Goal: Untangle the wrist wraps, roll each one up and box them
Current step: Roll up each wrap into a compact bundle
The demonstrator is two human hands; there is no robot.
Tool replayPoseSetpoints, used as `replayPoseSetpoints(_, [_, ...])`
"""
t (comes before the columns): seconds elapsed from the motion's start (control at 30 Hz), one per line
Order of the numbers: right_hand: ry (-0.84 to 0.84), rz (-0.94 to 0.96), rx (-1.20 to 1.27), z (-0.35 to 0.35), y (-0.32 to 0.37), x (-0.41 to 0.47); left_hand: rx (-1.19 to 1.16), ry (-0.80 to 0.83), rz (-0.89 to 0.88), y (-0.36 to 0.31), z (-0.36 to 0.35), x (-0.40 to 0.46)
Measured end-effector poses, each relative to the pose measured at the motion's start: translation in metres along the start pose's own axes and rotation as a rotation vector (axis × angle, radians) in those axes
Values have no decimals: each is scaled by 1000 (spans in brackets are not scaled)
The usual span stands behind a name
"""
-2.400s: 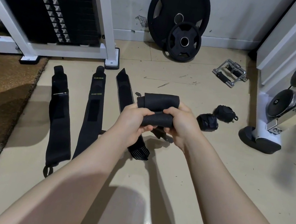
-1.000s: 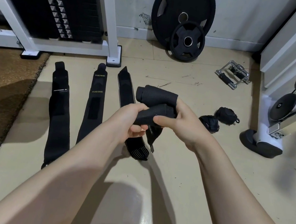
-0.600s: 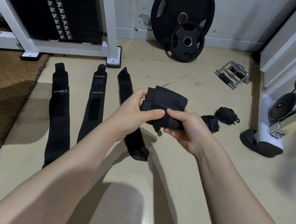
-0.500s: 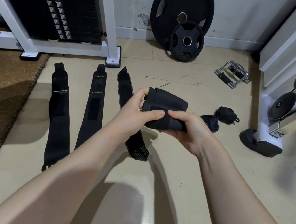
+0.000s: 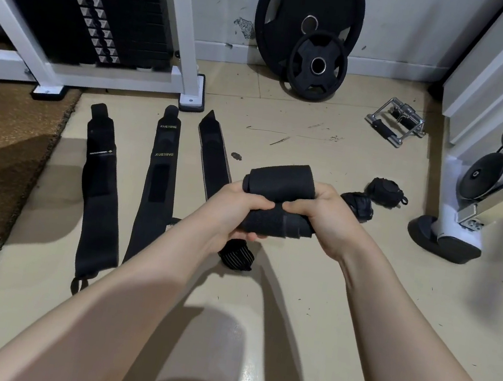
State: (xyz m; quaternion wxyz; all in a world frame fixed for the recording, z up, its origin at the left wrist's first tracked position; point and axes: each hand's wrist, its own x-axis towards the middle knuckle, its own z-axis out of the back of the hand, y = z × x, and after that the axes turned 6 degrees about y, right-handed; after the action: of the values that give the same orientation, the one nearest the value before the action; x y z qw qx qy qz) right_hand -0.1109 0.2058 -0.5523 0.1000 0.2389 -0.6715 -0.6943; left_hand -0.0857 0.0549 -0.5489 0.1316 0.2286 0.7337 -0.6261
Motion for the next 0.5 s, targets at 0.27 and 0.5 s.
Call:
replayPoseSetpoints(0.27, [233, 20, -95, -9, 3, -2, -134, -214, 226, -2, 0, 2])
replayPoseSetpoints(0.5, [12, 10, 92, -11, 6, 2, -258, 47, 59, -3, 12, -2])
